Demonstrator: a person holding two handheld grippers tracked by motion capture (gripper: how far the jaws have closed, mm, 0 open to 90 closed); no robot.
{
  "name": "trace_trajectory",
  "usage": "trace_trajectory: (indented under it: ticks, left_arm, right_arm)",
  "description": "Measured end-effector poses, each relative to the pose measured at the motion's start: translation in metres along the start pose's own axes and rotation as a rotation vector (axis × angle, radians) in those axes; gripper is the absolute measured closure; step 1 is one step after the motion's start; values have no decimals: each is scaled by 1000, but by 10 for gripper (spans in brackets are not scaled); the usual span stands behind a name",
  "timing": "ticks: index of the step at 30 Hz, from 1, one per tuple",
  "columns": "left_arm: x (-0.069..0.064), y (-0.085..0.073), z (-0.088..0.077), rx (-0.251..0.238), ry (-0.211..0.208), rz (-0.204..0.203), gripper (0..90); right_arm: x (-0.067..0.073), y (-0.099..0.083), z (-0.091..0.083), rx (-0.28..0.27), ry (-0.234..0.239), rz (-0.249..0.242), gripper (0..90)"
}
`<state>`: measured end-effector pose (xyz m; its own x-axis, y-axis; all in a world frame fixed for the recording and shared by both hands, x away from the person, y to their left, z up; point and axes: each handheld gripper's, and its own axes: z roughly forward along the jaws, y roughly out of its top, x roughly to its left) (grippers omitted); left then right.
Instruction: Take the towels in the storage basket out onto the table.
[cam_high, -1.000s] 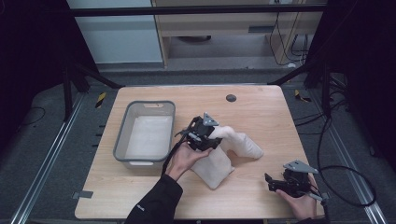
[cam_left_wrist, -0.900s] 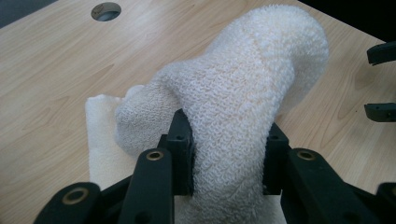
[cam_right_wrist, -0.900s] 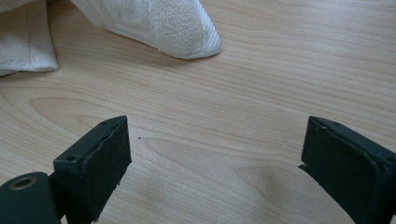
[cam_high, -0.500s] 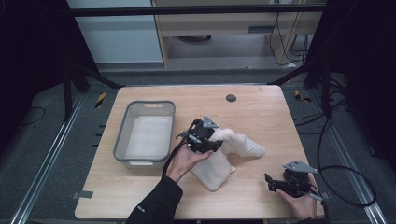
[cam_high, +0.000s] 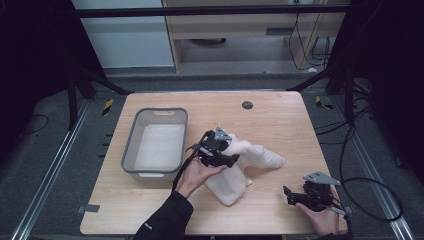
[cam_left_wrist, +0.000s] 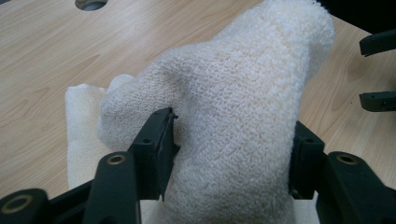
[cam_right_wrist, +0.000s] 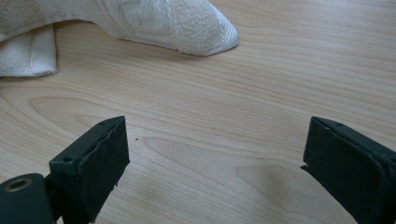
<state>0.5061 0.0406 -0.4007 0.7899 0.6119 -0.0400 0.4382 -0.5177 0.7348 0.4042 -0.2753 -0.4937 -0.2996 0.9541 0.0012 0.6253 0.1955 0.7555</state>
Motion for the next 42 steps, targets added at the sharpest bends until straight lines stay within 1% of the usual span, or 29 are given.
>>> trace_trajectory:
  ticks: [4, 7, 8, 9, 11, 15, 18, 22, 23, 25, 26, 27, 28, 29, 30, 31, 35, 36, 37, 39, 40, 41, 42]
  left_arm:
    - [0, -2, -4, -14, -6, 2, 355]
    - [1, -3, -12, -41, -7, 11, 341]
    - [0, -3, -18, -56, -5, 15, 318]
    - [0, -3, -18, -56, -5, 15, 305]
    - [-1, -4, -24, -71, -6, 22, 296]
    - [-4, -10, -36, -94, 18, 48, 254]
    - [-4, -13, -41, -102, 25, 52, 246]
    - [-3, -20, -49, -126, 27, 41, 220]
    - [-2, -24, -53, -132, 35, 40, 215]
    - [-2, -27, -55, -136, 38, 40, 206]
    - [-1, -32, -60, -143, 42, 39, 202]
    - [-1, -32, -60, -143, 42, 39, 199]
    - [1, -38, -65, -159, 40, 29, 196]
    - [1, -38, -65, -159, 40, 29, 196]
    - [3, -44, -69, -169, 43, 21, 195]
    - [3, -44, -69, -169, 43, 21, 195]
    - [7, -55, -76, -171, 67, 12, 193]
    - [9, -59, -80, -173, 84, 11, 193]
    - [10, -61, -81, -180, 90, 10, 193]
    - [11, -62, -82, -182, 94, 8, 191]
    - [13, -67, -85, -181, 105, 7, 188]
    - [13, -67, -85, -181, 105, 7, 188]
    - [14, -72, -88, -180, 119, 8, 187]
  right_arm:
    - [0, 0, 0, 1, -2, -3, 69]
    - [0, 0, 0, 4, -1, -3, 68]
    - [0, 0, 1, 5, -1, -5, 68]
    - [0, 0, 1, 5, -1, -5, 68]
    - [0, 0, 1, 5, -2, -5, 68]
    - [0, 0, 1, 6, -4, -7, 67]
    - [0, 0, 1, 7, -4, -9, 66]
    - [0, 0, 0, 5, -5, -4, 66]
    - [0, 0, 0, 5, -5, -4, 66]
    - [0, 0, 0, 5, -6, -4, 65]
    - [0, 0, 1, 6, -9, -9, 65]
    - [0, 0, 0, 4, -7, -6, 66]
    - [0, 0, 0, 1, -7, -5, 66]
    - [0, 0, 0, 1, -7, -5, 66]
    - [0, 0, 0, 1, -6, -5, 67]
    - [0, 0, 0, 1, -6, -5, 67]
    - [1, 0, 0, -2, -4, -3, 69]
    - [0, 0, 1, -1, -4, -3, 69]
    - [0, 0, 1, -1, -5, -8, 69]
    - [0, 0, 1, -1, -8, -12, 69]
    - [0, 0, 1, -2, -8, -13, 69]
    - [0, 0, 1, -2, -8, -13, 69]
    - [1, 0, 1, -2, -5, -9, 69]
